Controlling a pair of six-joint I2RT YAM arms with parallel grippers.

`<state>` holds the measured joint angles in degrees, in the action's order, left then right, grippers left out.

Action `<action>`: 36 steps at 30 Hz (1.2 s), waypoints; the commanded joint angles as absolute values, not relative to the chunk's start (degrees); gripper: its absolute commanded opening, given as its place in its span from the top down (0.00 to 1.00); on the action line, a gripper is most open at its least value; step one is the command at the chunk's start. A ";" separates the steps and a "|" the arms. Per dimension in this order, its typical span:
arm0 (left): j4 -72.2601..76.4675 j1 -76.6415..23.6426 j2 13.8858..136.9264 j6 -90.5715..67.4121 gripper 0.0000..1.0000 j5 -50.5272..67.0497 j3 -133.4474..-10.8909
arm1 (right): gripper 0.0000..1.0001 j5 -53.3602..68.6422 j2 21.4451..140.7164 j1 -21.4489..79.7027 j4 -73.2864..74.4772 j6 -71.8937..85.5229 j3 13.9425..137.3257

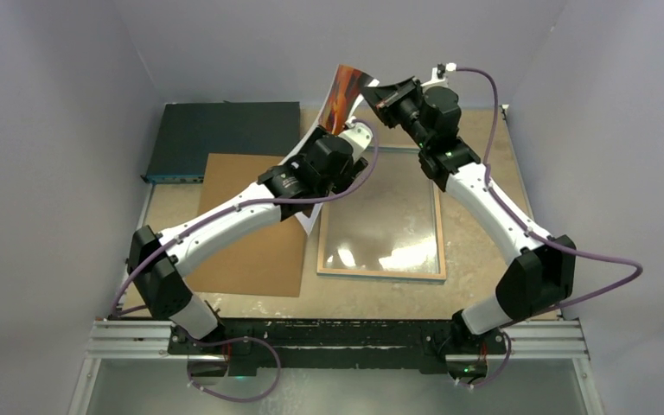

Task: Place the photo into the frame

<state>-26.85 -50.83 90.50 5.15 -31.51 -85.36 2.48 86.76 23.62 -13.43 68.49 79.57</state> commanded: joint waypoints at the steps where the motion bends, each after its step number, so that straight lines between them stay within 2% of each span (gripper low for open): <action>1: -23.57 -51.23 90.46 4.11 0.29 -35.82 -86.39 | 1.00 0.54 83.73 23.82 -16.80 70.06 78.94; 7: -22.91 -51.18 89.34 4.56 0.69 -36.49 -85.78 | 1.00 0.04 80.95 23.83 -17.32 69.93 76.49; 11: -22.50 -51.20 88.91 5.00 0.88 -37.04 -85.69 | 1.00 0.77 79.91 23.82 -18.47 69.94 74.65; 13: -21.93 -51.23 88.43 6.28 0.98 -37.96 -85.65 | 0.86 1.90 79.32 23.82 -18.50 70.00 73.90; 17: -19.26 -51.15 85.99 11.45 1.00 -38.51 -84.11 | 0.43 3.46 78.24 22.77 -18.93 66.22 73.31; 19: -18.32 -51.06 84.49 14.51 1.00 -37.14 -83.83 | 0.27 7.04 78.14 21.13 -19.21 63.72 73.40; 20: -17.91 -51.03 83.96 15.71 1.00 -36.34 -83.99 | 0.20 9.70 77.95 20.01 -19.18 62.70 73.30; 24: -17.60 -50.83 82.83 19.29 1.00 -31.68 -86.29 | 0.02 19.45 75.89 14.43 -24.40 60.91 68.05; 31: -21.27 -49.87 84.42 21.99 1.00 -27.30 -92.37 | 0.01 30.80 71.96 5.68 -29.37 57.91 57.71; 36: -23.37 -49.73 87.87 23.02 1.00 -22.93 -104.66 | 0.01 35.11 71.71 4.92 -38.56 59.19 49.60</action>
<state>-23.53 -50.00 86.08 20.86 -27.27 -94.56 27.70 72.66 4.80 -27.73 59.92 53.71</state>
